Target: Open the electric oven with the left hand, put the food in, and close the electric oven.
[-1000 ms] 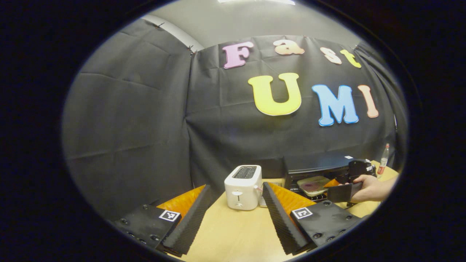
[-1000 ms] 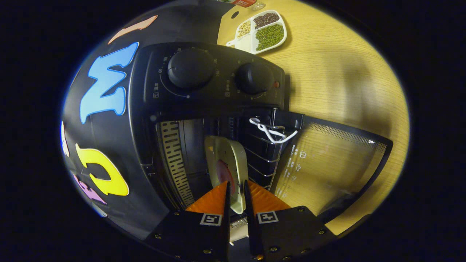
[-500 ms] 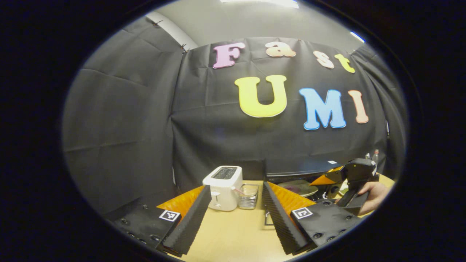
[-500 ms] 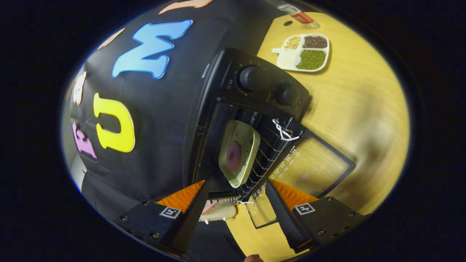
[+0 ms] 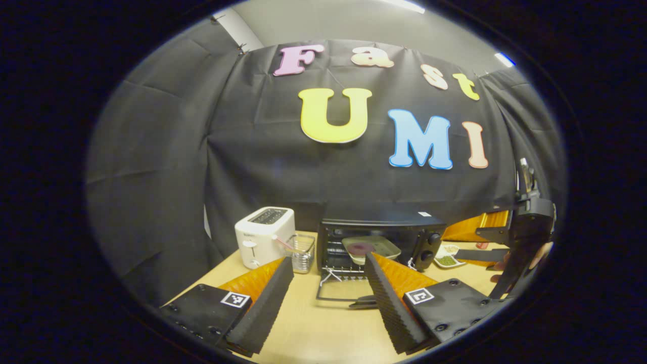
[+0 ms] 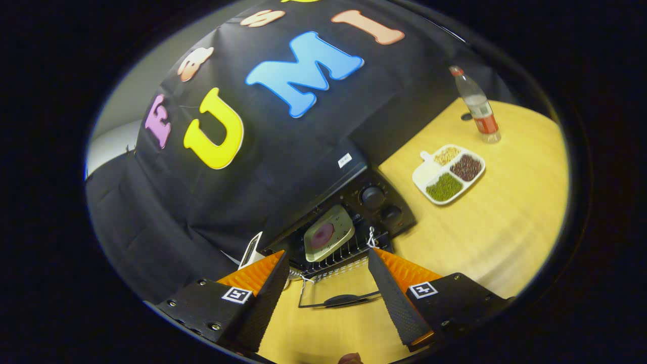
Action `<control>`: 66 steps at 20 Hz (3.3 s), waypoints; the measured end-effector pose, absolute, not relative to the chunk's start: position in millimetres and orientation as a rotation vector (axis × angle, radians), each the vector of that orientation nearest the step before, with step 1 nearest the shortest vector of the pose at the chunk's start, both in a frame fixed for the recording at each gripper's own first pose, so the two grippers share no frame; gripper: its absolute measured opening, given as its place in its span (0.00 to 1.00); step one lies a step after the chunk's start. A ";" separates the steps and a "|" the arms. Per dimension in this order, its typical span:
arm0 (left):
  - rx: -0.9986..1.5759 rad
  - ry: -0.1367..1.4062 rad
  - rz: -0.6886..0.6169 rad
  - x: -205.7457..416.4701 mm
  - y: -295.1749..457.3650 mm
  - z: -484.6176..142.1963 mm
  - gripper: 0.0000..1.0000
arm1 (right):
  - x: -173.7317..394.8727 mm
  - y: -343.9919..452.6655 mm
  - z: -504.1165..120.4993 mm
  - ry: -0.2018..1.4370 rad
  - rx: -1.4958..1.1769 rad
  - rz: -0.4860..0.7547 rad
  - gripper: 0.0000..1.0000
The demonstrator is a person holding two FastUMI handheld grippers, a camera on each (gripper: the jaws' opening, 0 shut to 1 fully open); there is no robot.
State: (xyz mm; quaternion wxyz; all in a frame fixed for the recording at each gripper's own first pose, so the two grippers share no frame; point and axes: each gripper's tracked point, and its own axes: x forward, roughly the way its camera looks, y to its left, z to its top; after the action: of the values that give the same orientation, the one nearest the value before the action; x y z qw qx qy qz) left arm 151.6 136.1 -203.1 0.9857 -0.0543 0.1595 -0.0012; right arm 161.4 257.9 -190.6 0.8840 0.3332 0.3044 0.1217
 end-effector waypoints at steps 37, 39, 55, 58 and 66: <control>-0.146 0.830 -0.199 191.8 16.8 -418.8 0.92 | 109.1 107.0 -147.2 0.358 -0.053 0.049 0.98; -0.140 0.805 -0.198 191.7 17.5 -408.1 0.96 | 111.4 113.2 -146.8 0.353 -0.051 0.064 0.98; -0.066 0.583 -0.221 240.0 18.8 -330.5 0.96 | 127.0 117.8 -162.3 0.374 -0.061 0.089 0.98; -0.051 0.543 -0.223 255.0 18.0 -318.3 0.96 | 126.6 118.7 -161.0 0.376 -0.065 0.091 0.98; -0.058 0.409 -0.204 293.8 20.2 -273.6 0.96 | 127.0 112.8 -155.5 0.361 -0.043 0.084 0.98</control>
State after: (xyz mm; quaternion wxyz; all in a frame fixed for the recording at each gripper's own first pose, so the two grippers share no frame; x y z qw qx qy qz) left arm 293.8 20.2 -273.6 0.9736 -0.0287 0.2029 -0.1009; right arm 127.0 112.8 -155.5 0.9826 -0.0216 0.1795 0.0417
